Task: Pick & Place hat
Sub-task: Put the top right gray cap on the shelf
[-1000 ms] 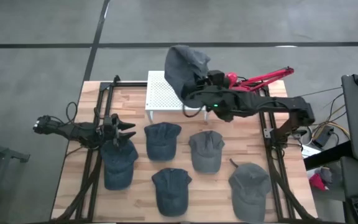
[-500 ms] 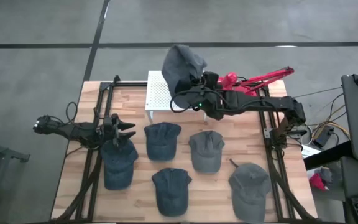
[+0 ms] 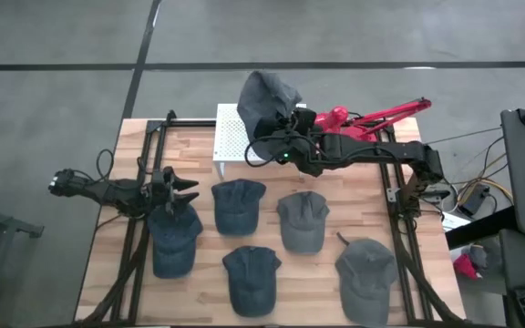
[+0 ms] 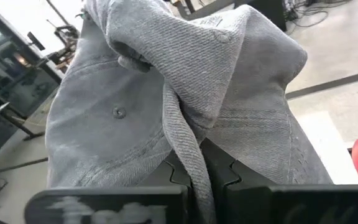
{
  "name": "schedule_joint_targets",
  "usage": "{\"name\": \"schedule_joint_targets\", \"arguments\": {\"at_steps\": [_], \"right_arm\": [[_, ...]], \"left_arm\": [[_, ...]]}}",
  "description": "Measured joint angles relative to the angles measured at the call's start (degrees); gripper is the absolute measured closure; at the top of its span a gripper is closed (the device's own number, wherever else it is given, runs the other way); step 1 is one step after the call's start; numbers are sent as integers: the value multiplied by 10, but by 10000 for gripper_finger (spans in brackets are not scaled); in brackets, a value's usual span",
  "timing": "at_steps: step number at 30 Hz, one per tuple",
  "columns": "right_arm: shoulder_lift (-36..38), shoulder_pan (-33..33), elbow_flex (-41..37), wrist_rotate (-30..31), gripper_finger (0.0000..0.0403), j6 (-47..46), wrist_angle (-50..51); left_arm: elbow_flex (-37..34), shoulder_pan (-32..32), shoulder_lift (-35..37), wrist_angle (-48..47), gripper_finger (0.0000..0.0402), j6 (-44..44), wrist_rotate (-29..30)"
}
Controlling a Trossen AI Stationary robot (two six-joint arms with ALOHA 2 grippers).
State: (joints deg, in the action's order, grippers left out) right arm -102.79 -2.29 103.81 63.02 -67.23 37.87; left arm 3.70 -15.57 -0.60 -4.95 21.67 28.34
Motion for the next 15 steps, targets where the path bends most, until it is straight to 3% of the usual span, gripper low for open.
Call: {"name": "schedule_joint_targets", "arguments": {"at_steps": [15], "right_arm": [[-54,-44,0,-51,394,-238,217]], "left_arm": [[-1,0,0,4,179,0,-3]]}}
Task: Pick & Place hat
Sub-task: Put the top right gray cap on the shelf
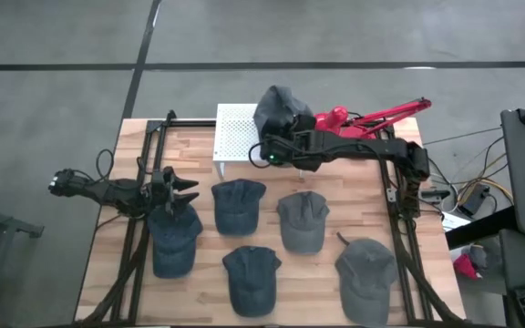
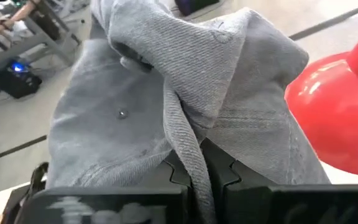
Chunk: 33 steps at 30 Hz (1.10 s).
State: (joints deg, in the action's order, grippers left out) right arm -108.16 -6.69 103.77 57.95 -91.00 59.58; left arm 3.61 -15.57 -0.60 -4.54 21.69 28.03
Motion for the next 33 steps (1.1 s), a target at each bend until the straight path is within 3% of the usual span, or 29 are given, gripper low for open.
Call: {"name": "schedule_joint_targets", "arguments": {"at_steps": [9,16,33], "right_arm": [[0,-47,0,-14,394,4,-4],[-1,-70,0,-59,394,20,-7],[-1,-78,-35,-81,394,10,-61]], "left_arm": [[-1,0,0,0,179,0,0],[-1,0,0,1,179,0,1],[-1,0,0,3,179,0,4]]}}
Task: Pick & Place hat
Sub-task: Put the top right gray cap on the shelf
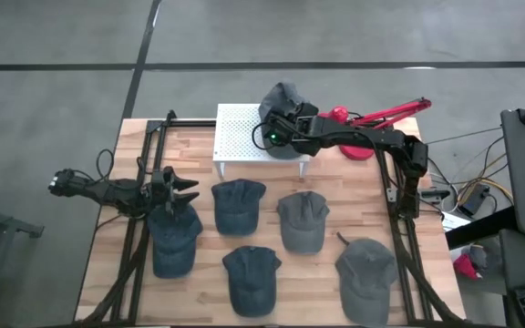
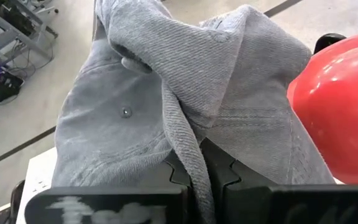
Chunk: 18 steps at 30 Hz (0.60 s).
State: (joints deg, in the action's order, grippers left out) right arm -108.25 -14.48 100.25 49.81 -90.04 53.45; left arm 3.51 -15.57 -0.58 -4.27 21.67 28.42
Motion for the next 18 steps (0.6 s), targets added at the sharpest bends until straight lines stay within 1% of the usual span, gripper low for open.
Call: {"name": "schedule_joint_targets", "arguments": {"at_steps": [7,14,18], "right_arm": [[0,2,0,-15,394,0,-5],[0,2,0,-59,394,-3,-5],[0,2,-1,-64,394,-4,-2]], "left_arm": [[0,0,0,0,179,0,0],[0,0,0,0,179,0,0],[0,0,0,0,179,0,0]]}}
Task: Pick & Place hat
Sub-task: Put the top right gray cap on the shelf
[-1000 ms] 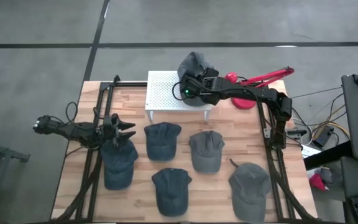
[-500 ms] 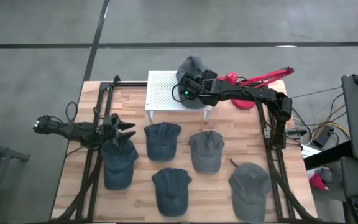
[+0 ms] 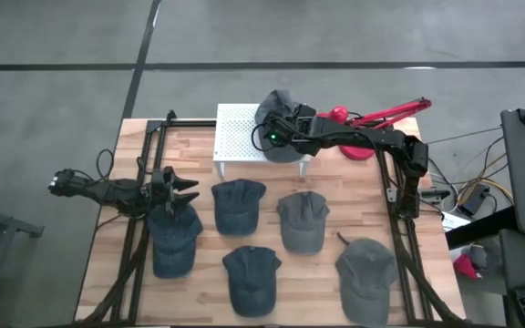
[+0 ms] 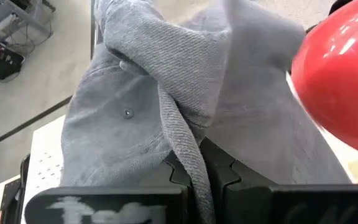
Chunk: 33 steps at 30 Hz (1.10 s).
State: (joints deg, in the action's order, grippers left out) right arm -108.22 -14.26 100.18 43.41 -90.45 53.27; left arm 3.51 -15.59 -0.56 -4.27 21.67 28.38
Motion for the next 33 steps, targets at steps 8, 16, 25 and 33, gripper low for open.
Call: {"name": "schedule_joint_targets", "arguments": {"at_steps": [8,16,25,33], "right_arm": [[0,0,0,-2,394,4,6],[0,-4,0,0,373,-2,5],[0,-9,0,5,327,-15,4],[0,-9,0,7,289,-22,3]], "left_arm": [[0,0,0,0,179,0,0],[0,0,0,0,179,0,0],[0,0,0,0,179,0,0],[0,0,0,0,179,0,0]]}}
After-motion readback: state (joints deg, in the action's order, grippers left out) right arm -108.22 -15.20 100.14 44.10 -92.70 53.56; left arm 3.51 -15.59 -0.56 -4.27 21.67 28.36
